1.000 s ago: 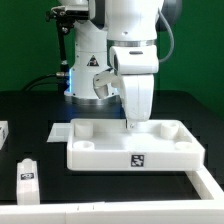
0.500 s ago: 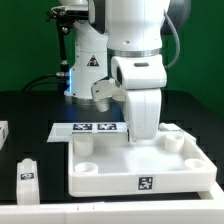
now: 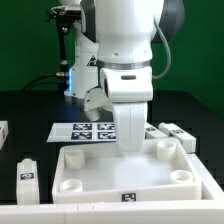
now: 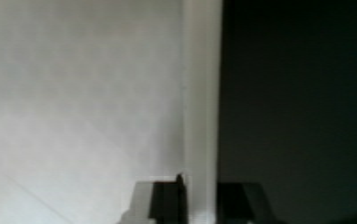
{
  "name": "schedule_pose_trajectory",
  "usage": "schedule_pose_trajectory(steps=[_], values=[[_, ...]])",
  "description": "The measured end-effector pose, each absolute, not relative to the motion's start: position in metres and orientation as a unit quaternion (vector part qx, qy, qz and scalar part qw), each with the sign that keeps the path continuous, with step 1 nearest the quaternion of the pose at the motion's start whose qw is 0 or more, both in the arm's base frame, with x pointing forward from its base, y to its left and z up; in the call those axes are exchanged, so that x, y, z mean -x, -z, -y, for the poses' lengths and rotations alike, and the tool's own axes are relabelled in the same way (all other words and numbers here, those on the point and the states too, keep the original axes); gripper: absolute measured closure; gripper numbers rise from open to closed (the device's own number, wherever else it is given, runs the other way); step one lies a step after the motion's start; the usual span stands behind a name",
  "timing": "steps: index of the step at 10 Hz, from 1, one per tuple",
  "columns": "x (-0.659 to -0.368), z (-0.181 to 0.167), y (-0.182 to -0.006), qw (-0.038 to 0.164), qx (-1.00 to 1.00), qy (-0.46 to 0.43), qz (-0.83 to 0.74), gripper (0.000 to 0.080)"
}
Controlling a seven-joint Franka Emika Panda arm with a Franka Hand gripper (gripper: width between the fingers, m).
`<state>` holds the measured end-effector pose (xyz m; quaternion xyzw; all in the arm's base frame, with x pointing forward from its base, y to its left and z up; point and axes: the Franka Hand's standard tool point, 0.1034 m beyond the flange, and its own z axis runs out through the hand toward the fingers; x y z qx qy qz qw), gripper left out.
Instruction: Assemble desk
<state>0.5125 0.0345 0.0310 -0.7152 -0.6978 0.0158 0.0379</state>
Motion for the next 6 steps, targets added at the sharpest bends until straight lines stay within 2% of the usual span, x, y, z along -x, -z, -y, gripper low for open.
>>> schedule_pose_trajectory(steps=[4,5,6], values=[[-0.5177,-0.0398,-0.0186,0.042,0.715,-0.013,0.697,0.0745],[-0.5174,-0.0397,-0.0182,0.043,0.715,-0.013,0.697,0.0673],[-0.5171,-0.0395,-0.0179,0.043,0.716,-0.014,0.697,0.0673]])
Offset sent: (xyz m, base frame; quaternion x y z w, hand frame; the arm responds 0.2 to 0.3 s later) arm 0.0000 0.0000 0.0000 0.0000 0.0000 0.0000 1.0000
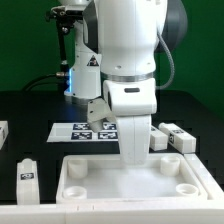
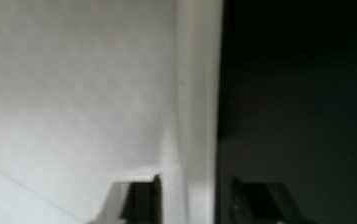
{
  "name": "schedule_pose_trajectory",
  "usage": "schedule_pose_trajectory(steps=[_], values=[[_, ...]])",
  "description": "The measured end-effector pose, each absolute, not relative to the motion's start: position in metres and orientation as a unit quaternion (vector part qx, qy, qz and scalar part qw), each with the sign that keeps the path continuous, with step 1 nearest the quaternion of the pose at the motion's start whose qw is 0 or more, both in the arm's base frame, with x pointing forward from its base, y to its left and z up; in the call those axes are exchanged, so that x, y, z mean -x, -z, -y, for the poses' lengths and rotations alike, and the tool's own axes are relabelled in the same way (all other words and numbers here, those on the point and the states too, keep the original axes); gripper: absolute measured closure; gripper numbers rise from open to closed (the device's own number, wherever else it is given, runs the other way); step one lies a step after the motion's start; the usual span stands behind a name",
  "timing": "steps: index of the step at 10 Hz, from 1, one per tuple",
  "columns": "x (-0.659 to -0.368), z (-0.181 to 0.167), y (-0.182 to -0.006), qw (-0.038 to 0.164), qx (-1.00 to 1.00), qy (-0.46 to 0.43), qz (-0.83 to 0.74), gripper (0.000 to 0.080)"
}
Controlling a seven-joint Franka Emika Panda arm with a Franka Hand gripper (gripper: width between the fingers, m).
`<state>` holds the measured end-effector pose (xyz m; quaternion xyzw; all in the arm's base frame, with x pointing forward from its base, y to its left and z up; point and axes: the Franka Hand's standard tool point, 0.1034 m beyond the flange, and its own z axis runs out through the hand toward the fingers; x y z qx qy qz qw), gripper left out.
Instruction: Assemble desk
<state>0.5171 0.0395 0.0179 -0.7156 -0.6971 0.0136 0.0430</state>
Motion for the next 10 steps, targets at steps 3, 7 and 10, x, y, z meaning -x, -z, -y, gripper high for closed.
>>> schedule_pose_trajectory(steps=[3,7,10], values=[[-0.518,-0.045,-0.028,0.038,0.738,-0.014,0.674,0.0300],[-0.518,-0.082,-0.070,0.014,0.835,-0.009,0.550,0.0158],[-0.516,-0.083,-0.067,0.014,0.890,-0.013,0.455,0.0150]])
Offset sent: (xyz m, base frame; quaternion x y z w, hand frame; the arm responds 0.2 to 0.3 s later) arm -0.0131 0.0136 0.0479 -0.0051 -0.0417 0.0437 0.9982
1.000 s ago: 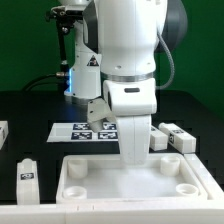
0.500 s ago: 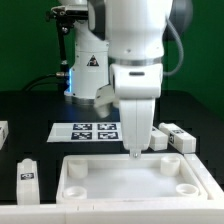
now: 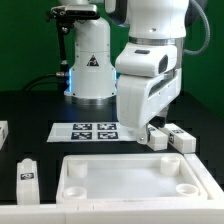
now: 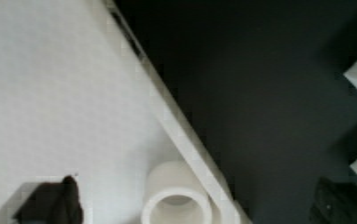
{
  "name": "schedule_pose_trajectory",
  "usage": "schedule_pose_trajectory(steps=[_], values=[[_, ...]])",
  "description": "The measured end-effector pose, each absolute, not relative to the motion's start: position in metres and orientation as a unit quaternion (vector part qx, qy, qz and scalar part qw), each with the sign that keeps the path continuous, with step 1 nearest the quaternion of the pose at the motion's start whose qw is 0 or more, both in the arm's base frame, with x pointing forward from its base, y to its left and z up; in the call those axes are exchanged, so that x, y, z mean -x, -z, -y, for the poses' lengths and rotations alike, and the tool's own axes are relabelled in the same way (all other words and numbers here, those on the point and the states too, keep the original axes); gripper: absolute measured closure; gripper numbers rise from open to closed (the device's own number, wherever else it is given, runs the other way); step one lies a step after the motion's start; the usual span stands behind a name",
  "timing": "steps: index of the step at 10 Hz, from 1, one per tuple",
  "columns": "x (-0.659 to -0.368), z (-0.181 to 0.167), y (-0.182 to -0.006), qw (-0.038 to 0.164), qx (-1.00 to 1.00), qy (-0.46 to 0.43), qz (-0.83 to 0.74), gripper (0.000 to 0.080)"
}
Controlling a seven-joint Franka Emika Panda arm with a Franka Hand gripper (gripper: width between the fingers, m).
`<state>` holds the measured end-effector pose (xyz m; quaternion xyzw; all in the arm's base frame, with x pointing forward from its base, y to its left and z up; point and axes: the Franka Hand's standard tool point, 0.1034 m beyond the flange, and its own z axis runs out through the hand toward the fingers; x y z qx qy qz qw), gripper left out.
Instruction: Assemble desk
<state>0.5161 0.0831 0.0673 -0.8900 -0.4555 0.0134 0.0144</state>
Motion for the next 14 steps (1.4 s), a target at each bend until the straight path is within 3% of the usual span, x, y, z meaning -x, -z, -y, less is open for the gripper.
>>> schedule_pose_trajectory(steps=[4,6,8,10,14], values=[[-0.493,-0.134,-0.069,0.010,0.987,-0.040,0.157,0.0150],[-0.488,-0.145,-0.067,0.014,0.993,-0.046,0.107,0.0150],[-0.486,-0.149,-0.066,0.011,0.993,-0.058,0.104,0.0150],[-0.479,-0.184,-0.058,0.010,0.990,-0.079,0.113,0.0150],[-0.470,-0.175,-0.052,-0.009,0.969,-0.210,0.131,0.0150]])
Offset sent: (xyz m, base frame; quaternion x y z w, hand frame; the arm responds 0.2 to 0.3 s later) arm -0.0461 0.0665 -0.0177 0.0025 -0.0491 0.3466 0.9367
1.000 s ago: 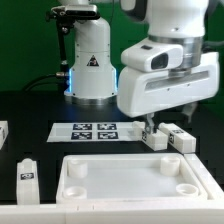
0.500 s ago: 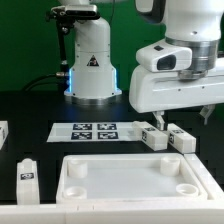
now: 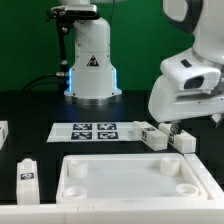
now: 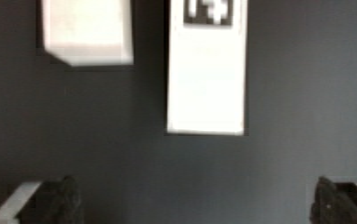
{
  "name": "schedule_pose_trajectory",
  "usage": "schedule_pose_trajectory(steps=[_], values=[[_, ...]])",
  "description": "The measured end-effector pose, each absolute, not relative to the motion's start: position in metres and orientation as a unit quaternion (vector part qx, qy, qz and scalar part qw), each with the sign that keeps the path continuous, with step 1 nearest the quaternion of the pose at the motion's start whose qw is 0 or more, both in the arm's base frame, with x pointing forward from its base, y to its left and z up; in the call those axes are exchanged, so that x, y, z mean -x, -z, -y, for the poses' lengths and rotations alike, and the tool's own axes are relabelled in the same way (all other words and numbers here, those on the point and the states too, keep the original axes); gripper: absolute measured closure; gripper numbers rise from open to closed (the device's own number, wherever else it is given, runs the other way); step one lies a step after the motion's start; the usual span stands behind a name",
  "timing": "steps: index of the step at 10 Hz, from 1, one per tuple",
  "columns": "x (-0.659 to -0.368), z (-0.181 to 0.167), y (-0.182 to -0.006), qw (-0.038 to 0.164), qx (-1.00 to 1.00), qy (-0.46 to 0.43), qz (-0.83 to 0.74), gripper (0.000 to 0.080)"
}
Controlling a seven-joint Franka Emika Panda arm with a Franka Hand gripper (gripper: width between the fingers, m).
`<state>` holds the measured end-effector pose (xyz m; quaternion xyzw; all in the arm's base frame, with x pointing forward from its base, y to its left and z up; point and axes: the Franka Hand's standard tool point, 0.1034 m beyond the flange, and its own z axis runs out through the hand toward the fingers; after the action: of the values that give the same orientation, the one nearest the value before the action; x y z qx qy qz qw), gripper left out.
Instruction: Assemble desk
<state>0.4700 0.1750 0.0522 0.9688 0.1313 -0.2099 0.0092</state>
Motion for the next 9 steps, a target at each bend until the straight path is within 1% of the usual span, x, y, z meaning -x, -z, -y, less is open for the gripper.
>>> schedule_pose_trajectory(steps=[1,2,4,5,6,8,9], values=[[-0.470,-0.175,-0.050,0.015,-0.960,0.249,-0.130,0.0150],[-0.465,-0.180,-0.045,0.033,-0.948,0.300,-0.102,0.0150],[-0.458,-0.193,-0.032,0.058,-0.920,0.376,-0.093,0.0150],[-0.457,-0.188,-0.030,0.061,-0.896,0.428,-0.104,0.0150],[-0.462,-0.189,-0.027,0.061,-0.891,0.438,-0.101,0.0150],[-0.460,-0.188,-0.025,0.062,-0.889,0.443,-0.102,0.0150],[-0.455,-0.185,-0.022,0.066,-0.887,0.448,-0.096,0.0150]])
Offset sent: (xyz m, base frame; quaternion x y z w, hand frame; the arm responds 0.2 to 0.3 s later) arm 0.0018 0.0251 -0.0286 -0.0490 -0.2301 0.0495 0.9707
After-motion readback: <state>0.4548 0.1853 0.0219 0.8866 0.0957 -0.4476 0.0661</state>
